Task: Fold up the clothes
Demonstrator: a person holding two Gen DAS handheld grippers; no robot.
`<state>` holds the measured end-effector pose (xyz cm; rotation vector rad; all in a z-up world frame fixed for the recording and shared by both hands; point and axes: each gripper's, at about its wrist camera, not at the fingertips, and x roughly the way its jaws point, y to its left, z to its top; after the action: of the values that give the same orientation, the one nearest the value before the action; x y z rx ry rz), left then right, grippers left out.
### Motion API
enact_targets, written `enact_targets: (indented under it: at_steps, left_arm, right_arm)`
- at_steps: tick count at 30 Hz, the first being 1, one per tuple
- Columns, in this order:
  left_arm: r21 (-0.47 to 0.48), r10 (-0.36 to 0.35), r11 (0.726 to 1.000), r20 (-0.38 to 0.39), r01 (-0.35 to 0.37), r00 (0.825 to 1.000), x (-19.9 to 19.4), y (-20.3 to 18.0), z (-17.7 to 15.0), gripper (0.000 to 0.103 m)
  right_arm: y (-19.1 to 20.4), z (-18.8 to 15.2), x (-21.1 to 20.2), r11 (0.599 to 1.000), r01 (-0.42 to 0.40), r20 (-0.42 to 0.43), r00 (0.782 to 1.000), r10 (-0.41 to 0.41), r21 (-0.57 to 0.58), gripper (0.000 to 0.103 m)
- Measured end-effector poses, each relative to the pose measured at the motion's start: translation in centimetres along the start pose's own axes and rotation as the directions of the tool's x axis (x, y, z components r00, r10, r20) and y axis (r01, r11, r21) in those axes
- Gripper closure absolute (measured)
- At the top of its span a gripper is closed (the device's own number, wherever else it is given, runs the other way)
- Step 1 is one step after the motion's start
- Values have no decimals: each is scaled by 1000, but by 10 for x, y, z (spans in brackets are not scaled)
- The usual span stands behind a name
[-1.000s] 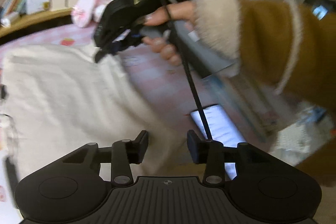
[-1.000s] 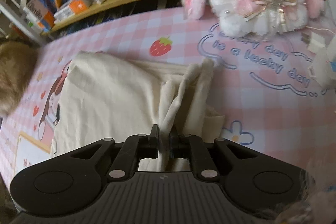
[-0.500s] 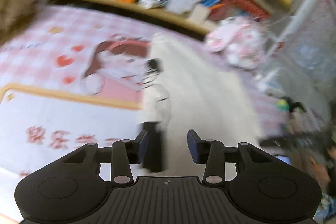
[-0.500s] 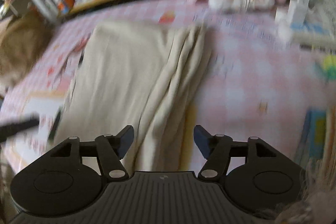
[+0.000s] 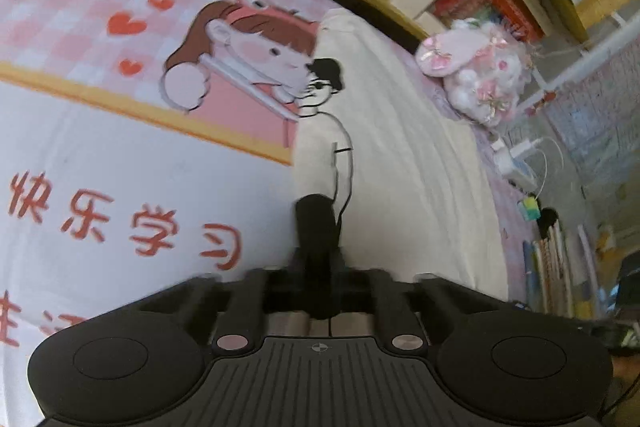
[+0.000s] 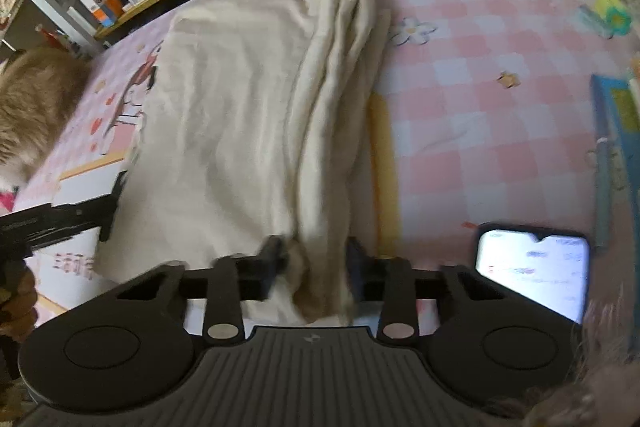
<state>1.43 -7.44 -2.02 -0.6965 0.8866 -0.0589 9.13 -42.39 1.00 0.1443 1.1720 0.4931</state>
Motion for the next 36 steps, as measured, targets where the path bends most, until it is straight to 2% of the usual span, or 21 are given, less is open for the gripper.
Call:
enact_targets:
  at_steps: [3, 7, 9, 12, 18, 20, 23, 26, 30, 31, 32, 34, 36]
  left_arm:
    - [-6, -22, 1000, 63, 22, 998, -23, 9, 8, 100]
    - [-20, 29, 999, 101, -27, 994, -51, 32, 20, 100]
    - [-36, 63, 998, 102, -60, 993, -62, 49, 19, 100]
    - [-59, 73, 996, 88, -68, 993, -71, 70, 14, 100]
    - [-51, 54, 997, 52, -51, 997, -66, 80, 13, 98]
    - [-15, 49, 999, 35, -49, 998, -65, 79, 16, 93]
    - [33, 34, 999, 43, -35, 999, -73, 81, 22, 84]
    - [48, 6, 999, 92, -10, 996, -83, 89, 39, 71]
    - [27, -15, 1000, 164, 11, 986, -83, 98, 69, 63]
    - [22, -13, 1000, 176, 9, 984, -79, 98, 77, 58]
    - [20, -10, 1000, 184, 6, 983, -75, 99, 85, 55]
    - [10, 6, 1000, 194, -8, 981, -65, 100, 99, 48]
    - [1, 10, 1000, 193, -11, 981, -55, 101, 112, 46]
  right_arm:
    - [14, 0, 4, 1000, 14, -8, 1000, -14, -24, 81]
    - [46, -3, 16, 996, -31, -36, 999, 28, -80, 83]
    - [64, -5, 23, 992, -56, -52, 997, 51, -111, 83]
    - [91, -9, 34, 984, -75, -70, 995, 64, -159, 83]
    - [93, -3, 38, 991, -71, -64, 996, 64, -116, 82]
    - [89, -2, 37, 994, -62, -56, 997, 57, -95, 80]
    - [87, -5, 35, 997, -39, -43, 998, 36, -69, 71]
    - [89, -9, 26, 998, -6, -27, 1000, 4, -64, 71]
    - [103, -13, 11, 995, 36, 25, 999, -34, -92, 71]
    - [106, -14, 11, 995, 42, 34, 999, -39, -88, 71]
    - [109, -15, 12, 994, 42, 30, 999, -40, -97, 72]
    - [111, -17, 17, 992, 72, 15, 997, -71, -104, 80]
    - [108, -18, 24, 991, 108, 4, 994, -108, -84, 84]
